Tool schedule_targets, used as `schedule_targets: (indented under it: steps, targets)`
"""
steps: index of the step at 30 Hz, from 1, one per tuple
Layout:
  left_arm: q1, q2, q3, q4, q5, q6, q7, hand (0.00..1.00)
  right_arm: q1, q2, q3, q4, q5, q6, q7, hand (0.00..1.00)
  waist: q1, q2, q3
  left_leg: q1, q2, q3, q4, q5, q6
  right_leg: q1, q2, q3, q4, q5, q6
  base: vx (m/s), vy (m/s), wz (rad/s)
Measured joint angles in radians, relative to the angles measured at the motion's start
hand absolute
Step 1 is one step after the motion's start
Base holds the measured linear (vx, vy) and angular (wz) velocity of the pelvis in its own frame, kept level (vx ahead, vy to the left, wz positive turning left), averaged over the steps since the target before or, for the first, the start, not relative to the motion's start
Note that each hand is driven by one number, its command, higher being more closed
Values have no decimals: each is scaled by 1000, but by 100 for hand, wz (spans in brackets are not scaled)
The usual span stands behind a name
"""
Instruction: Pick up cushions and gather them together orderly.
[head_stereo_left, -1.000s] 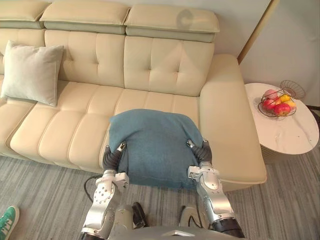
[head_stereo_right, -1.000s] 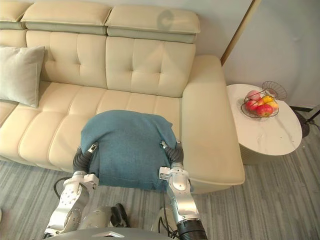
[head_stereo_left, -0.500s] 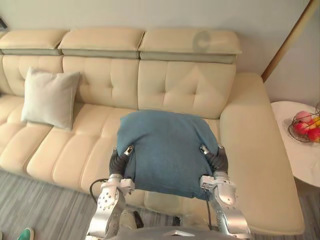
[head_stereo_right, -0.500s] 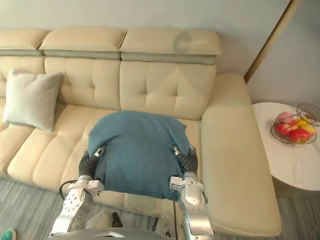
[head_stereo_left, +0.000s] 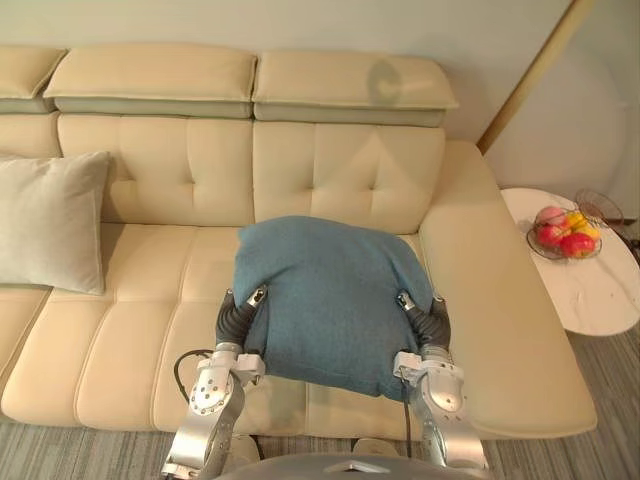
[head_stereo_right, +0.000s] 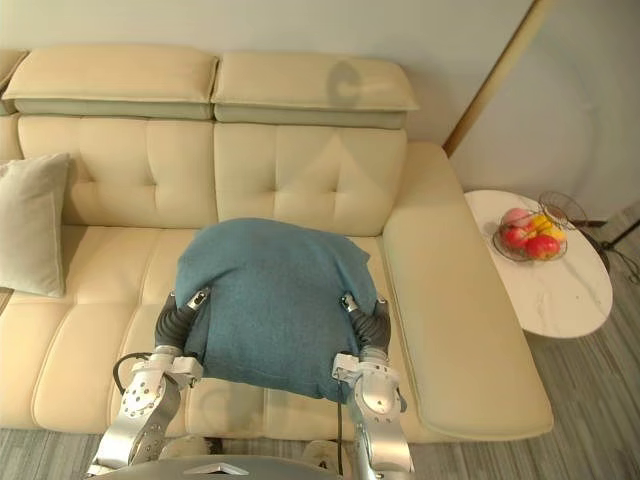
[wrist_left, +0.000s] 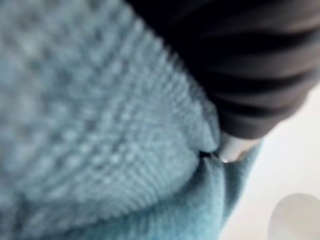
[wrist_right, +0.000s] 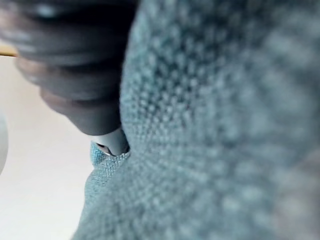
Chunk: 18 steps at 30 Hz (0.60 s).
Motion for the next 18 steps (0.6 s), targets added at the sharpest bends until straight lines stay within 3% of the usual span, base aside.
schedule_targets:
  steps: [6,9,16,17,18]
  targets:
    - [-95,13,4,63,0,0,48,100,-139,-64,24,73,-62,19,-24,100,-25,17,10,-56,1,63,-39,38,7,-83,13,77,-79,96,0,-92,-7,-37]
    - [-201,46,4,67,13,0,82,100,-218,-70,34,91,-67,21,-62,100,-40,19,48,-104,-1,70,-35,54,18,-125,11,88,-98,134,2,-128,8,-8]
    - [-509,62,46,115,57,-1,175,100,-455,-77,34,122,-63,24,-150,100,-11,36,135,-264,17,66,33,76,35,-272,17,96,-52,170,9,-147,-7,7]
    - [-790,65,93,116,68,-13,263,100,-666,-52,-7,39,-62,29,-252,100,16,43,152,-390,42,35,96,76,29,-386,29,69,22,161,7,-223,-44,29]
    - [-831,65,103,116,78,-34,284,100,-706,-49,-7,4,-68,27,-282,100,18,46,156,-403,42,35,104,76,29,-400,28,70,36,157,6,-215,-47,33]
